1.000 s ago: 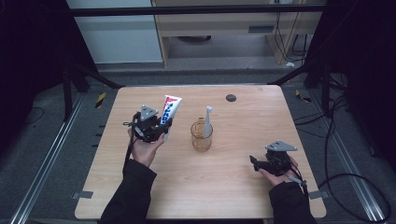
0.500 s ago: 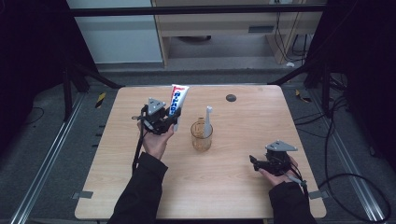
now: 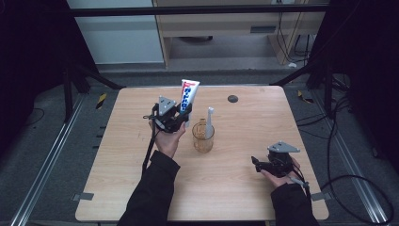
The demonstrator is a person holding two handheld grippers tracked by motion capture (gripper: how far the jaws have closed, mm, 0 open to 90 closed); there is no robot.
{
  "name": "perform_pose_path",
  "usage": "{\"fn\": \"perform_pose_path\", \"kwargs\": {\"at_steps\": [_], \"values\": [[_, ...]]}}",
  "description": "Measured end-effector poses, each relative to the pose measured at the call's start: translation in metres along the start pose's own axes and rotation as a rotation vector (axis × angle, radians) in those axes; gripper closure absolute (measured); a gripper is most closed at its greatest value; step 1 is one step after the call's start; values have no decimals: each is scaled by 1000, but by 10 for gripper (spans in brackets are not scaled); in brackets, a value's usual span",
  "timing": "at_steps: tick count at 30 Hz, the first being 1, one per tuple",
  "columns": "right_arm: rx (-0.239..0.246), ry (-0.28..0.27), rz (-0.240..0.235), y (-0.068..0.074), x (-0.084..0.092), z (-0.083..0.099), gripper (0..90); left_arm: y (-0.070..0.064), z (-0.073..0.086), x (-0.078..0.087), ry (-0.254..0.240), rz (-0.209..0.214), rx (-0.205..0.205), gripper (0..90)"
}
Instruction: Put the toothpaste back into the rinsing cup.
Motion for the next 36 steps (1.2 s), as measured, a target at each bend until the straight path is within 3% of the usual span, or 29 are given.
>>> {"fn": "perform_pose_path", "kwargs": {"at_steps": [14,36], "values": [[5,-3,0,0,0,0,212,-21,4,-13,-70,17,3,673],[11,0,-1,1,-1,0,216,-37,29,-30,-45,55,3,672]]}}
Point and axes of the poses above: each handheld gripper's, and its own axes: x roughly backward along the jaws, z roughly out of its underside, y roughly to its left, the point moved 7 cm from there along -x, roughly forward along the jaws, and after that the axes turned 12 degrees about -z, right-handed, at the moved point
